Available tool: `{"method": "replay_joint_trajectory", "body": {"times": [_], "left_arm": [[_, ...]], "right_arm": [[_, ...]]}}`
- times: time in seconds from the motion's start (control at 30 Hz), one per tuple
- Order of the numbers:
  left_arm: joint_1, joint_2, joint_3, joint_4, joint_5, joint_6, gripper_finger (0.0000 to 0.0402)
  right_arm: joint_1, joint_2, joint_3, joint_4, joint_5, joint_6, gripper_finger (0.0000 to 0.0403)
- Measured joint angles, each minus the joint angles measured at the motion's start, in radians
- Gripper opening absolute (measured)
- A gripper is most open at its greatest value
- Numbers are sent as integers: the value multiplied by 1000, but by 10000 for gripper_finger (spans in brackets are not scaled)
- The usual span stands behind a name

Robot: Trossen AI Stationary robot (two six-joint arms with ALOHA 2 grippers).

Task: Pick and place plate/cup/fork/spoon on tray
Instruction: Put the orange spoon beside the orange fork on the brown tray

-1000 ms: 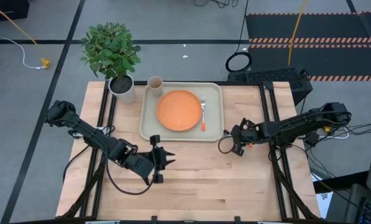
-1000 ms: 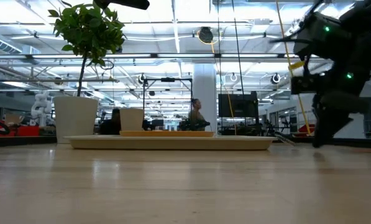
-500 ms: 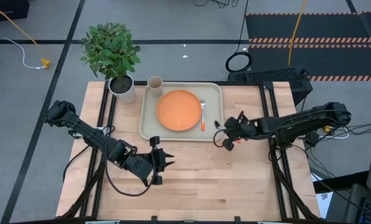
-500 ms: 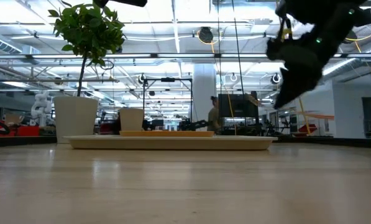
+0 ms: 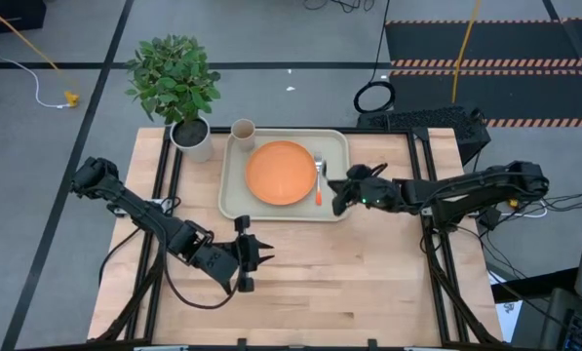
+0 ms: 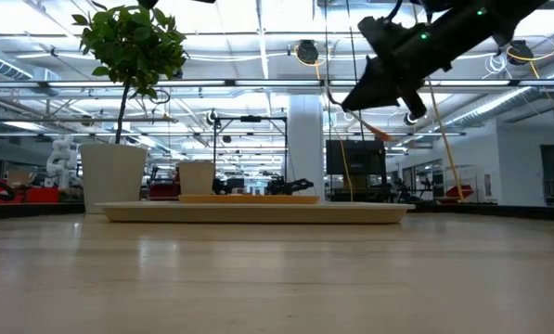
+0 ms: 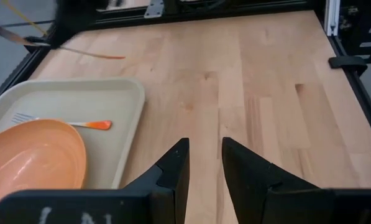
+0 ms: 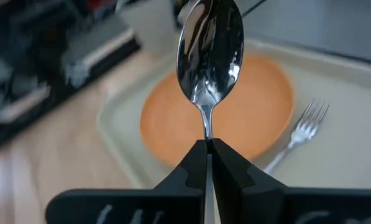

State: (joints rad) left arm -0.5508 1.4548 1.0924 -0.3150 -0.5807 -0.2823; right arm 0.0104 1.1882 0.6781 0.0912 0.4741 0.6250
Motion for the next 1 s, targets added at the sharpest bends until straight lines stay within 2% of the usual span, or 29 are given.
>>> {"method": "replay_joint_trajectory", "body": {"times": [0.23,0.33,0.53,0.6,0.73,0.83,1.0], "left_arm": [[-1,0,0,5,0,13,97],[0,0,0,6,0,18,97],[13,0,0,6,0,36,97],[15,0,0,6,-2,36,97],[13,0,0,5,-2,36,97],[7,0,0,4,-2,36,97],[1,0,0,4,-2,36,97]], "right_arm": [[-50,97,1,182,125,96,0],[-71,152,4,184,159,152,0],[-101,290,132,63,197,253,0],[-112,339,200,-43,206,270,0],[-144,408,295,-271,168,402,0],[-164,437,311,-316,139,444,0],[-219,485,311,-296,96,466,0]]}}
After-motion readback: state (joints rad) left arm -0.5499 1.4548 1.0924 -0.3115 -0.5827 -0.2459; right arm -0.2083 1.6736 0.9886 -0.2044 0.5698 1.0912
